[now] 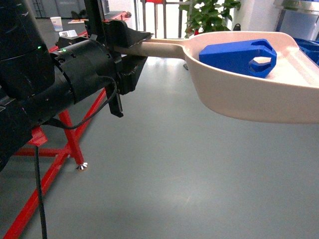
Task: Place part in tray to right shelf
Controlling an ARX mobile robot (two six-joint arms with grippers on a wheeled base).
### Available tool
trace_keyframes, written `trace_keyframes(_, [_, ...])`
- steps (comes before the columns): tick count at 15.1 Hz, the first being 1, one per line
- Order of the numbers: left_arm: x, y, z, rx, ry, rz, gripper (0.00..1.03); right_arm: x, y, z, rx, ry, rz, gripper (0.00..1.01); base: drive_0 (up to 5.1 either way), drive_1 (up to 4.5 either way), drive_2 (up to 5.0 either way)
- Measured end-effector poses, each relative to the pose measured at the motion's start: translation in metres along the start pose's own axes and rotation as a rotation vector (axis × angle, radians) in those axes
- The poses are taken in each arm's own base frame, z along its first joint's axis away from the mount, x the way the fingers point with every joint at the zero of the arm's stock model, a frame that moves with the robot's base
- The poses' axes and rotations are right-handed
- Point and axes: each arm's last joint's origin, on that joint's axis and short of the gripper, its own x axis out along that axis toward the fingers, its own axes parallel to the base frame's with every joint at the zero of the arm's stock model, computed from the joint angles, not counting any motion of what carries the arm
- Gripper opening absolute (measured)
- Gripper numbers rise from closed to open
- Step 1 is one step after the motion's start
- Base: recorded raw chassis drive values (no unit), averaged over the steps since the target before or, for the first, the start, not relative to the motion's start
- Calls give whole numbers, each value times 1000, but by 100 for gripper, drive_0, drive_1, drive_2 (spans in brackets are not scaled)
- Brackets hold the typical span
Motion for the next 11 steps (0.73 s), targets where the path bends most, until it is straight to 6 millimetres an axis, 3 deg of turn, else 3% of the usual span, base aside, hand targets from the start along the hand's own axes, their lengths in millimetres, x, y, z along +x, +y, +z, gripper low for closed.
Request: trace_keyframes(11, [0,0,0,1,-2,1,17,0,0,0,0,2,0,98,4,417,-408])
